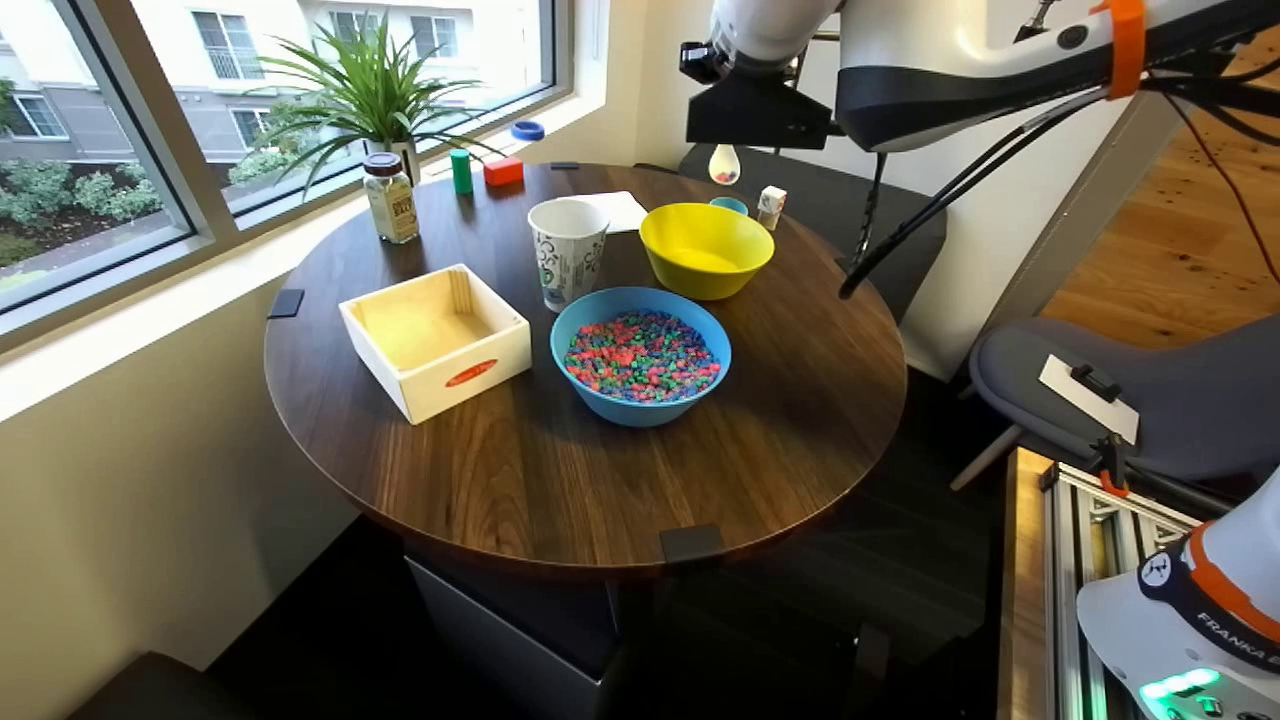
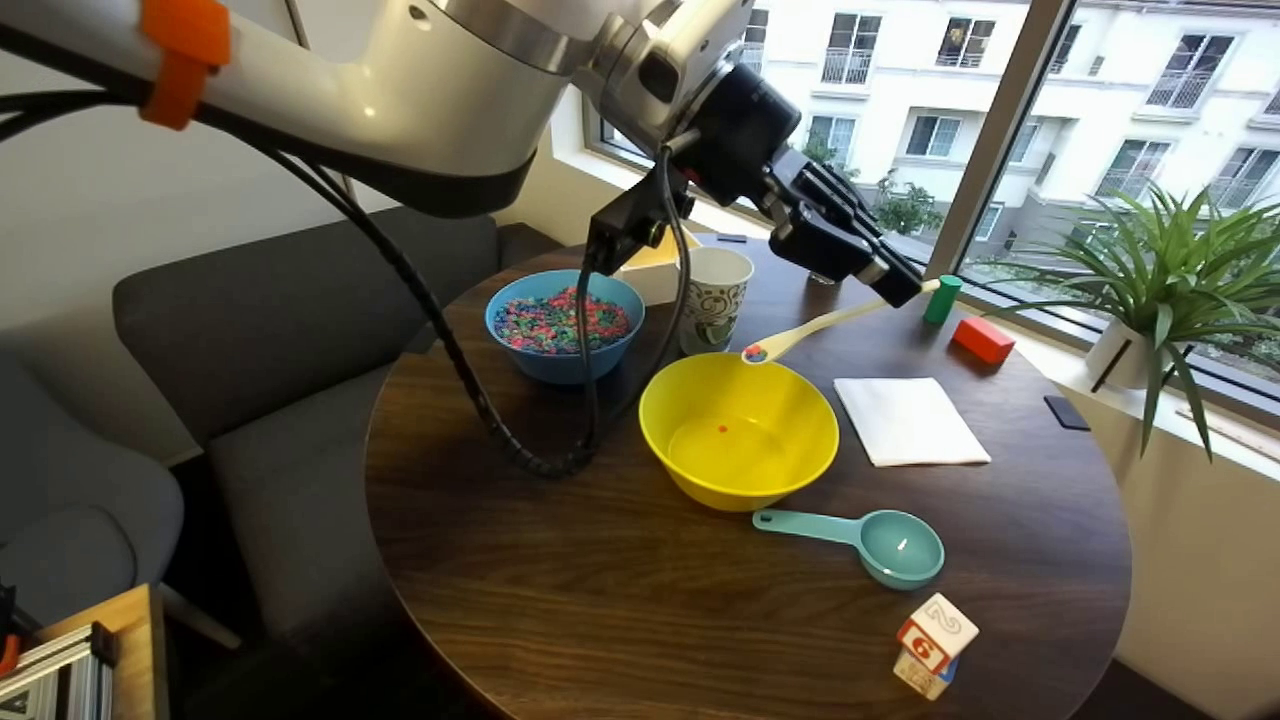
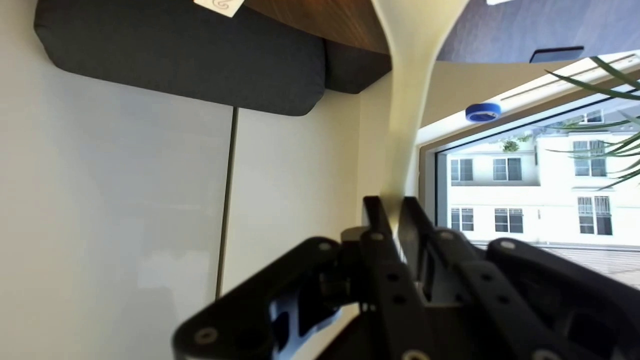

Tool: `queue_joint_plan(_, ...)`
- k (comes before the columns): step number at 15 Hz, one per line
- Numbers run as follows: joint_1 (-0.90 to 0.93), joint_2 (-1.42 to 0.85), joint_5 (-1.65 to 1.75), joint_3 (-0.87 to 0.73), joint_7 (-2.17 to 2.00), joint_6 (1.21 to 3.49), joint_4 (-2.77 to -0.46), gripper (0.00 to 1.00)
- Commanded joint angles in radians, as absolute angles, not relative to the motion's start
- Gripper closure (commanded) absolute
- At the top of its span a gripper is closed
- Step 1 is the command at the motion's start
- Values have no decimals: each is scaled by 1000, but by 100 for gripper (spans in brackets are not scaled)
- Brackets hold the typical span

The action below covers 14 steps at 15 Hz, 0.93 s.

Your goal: Use the spoon to scoop out of the blue bowl, empty the content into the yellow bowl and the cup and place the spoon back

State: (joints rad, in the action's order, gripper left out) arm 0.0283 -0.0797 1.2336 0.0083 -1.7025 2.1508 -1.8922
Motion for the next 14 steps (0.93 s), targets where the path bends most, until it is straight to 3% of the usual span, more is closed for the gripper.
queue_joint_plan(1, 41, -95, 1286, 16, -1739, 2109, -1884, 97)
queue_joint_plan(14, 46, -109, 1342, 29, -1751, 2068, -1888, 97)
